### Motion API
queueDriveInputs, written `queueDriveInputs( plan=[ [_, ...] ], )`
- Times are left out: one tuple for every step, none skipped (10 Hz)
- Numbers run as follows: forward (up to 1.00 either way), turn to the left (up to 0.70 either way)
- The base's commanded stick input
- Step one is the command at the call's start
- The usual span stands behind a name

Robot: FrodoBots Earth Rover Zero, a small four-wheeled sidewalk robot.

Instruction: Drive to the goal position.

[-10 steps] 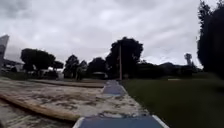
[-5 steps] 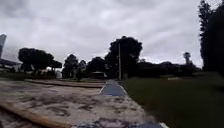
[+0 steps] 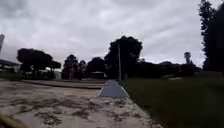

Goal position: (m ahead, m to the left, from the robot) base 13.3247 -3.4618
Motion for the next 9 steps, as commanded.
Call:
queueDriveInputs(
  plan=[
    [0.5,0.0],
    [0.5,0.0],
    [0.5,0.0],
    [0.5,0.0],
    [0.5,0.0],
    [0.5,0.0],
    [0.5,0.0],
    [0.5,0.0],
    [0.5,0.0]
  ],
)
